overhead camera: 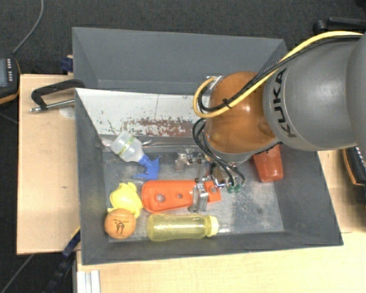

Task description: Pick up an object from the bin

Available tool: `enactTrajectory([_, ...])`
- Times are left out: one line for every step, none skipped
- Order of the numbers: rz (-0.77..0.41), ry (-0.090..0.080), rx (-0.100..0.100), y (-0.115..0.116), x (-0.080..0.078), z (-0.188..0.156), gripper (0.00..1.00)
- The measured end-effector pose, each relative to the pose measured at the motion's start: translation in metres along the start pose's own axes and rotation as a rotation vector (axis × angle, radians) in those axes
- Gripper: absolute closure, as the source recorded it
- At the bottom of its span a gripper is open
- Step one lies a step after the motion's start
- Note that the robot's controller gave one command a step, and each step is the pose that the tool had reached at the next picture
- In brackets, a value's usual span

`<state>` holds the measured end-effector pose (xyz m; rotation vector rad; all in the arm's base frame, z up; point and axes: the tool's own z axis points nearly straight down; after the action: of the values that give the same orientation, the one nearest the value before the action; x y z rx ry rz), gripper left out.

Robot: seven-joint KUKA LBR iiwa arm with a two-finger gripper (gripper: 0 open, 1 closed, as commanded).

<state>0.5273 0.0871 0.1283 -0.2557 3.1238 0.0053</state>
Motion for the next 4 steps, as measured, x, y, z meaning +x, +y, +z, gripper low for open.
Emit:
enactTrajectory([-0.009,-0.003,0.0,0.008,-0.014,0.057,0.0])
enactTrajectory([-0.05,-0.001,-0.001,-0.007,-0.004,0.058,1.0])
enactTrajectory([-0.05,-0.001,-0.001,-0.007,-0.004,0.058,1.0])
enactTrajectory([-0.049,-0.001,-0.001,-0.007,-0.004,0.055,1.0])
